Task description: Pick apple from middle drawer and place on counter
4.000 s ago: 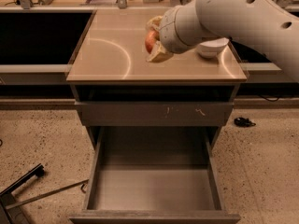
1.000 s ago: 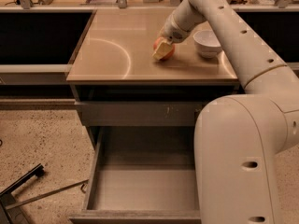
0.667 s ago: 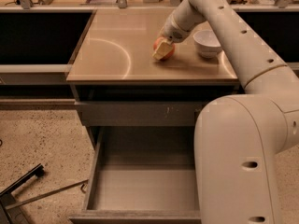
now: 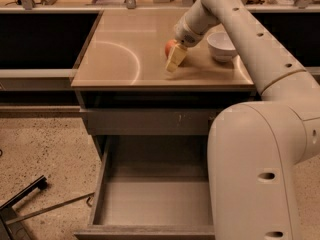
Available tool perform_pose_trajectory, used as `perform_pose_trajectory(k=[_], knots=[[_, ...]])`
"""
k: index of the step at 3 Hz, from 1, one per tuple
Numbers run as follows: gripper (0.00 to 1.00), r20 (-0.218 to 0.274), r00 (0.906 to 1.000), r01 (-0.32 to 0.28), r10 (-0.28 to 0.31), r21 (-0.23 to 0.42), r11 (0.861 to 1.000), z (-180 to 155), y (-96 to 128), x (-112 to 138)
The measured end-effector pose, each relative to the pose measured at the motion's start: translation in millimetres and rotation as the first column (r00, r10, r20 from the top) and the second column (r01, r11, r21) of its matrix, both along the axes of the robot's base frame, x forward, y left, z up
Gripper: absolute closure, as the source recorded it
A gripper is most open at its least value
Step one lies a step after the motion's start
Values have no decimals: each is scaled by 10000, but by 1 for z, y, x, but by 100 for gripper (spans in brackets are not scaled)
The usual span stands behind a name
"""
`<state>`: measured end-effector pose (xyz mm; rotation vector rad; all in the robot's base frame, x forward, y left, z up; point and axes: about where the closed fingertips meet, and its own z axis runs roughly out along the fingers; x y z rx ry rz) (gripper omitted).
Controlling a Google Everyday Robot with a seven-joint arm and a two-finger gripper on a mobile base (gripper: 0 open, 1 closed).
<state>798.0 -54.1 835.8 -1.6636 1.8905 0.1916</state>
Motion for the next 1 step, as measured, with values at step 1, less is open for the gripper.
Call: perform_pose_trajectory(k=[1], knots=[[0, 0, 10000, 0, 0, 0, 10000, 0, 0, 0]])
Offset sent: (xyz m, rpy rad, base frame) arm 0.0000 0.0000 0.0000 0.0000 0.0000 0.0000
